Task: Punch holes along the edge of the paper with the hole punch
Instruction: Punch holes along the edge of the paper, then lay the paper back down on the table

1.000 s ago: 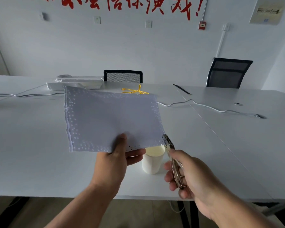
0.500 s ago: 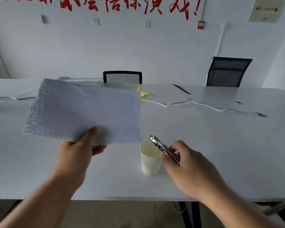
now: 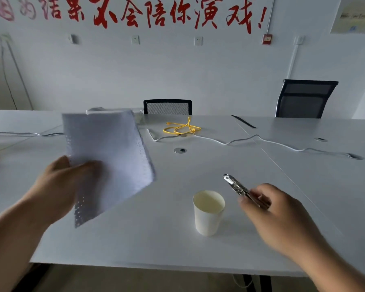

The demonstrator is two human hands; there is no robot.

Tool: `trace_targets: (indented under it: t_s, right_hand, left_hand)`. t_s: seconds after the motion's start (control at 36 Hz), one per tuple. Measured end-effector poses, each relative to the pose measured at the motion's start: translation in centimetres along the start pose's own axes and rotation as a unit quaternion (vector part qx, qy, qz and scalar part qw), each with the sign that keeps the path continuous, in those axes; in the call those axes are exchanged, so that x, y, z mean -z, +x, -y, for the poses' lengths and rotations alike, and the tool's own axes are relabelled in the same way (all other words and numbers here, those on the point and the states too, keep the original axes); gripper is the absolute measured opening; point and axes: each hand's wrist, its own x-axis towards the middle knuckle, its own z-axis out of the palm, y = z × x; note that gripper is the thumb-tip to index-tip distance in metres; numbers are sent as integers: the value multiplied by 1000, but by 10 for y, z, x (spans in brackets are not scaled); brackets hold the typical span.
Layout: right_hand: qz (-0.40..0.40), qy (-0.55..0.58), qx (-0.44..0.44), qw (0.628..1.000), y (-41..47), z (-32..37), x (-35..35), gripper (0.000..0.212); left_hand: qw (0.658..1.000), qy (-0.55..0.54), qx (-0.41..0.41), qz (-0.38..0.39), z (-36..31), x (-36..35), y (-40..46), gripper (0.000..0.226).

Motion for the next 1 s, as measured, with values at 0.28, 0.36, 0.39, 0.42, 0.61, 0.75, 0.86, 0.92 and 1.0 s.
trace_targets:
  t_s: [0.28,0.36,0.39,0.42,0.61,0.75,0.86,0.92,1.0]
  right_hand:
    - [19,146,-180,973,19,-44,-14,33]
    - [21,86,-179,980,24,-55,-16,34]
    - [18,62,-177,982,27,-60,-18,39]
    - [12,34,-174,984,29,-65,-19,42]
    - [-27,-182,-166,969,40,-79,-29,39]
    - [-38,-271,-152,950,38,-86,-41,43]
    - [-52,-281,-155,946,36,-89,-45,46]
    - [-54,-280,-156,946,36,-90,-45,51]
    - [-52,-284,-163,943,33,-88,-44,64]
  left_hand:
    - [944,274,170,73,57,7,34,31]
    - [898,412,152,38,79,-3,42,44]
    - [888,437,142,23,85,-4,43,50]
    - [882,453,132,13,91,-6,45,56]
    - [842,528,110,12,113,3,59,85]
    - [819,564,101,18,110,13,63,90]
    - [812,577,90,10,103,12,57,86]
    - [807,585,82,3,98,9,51,84]
    - [782,622,45,-28,89,-3,37,81]
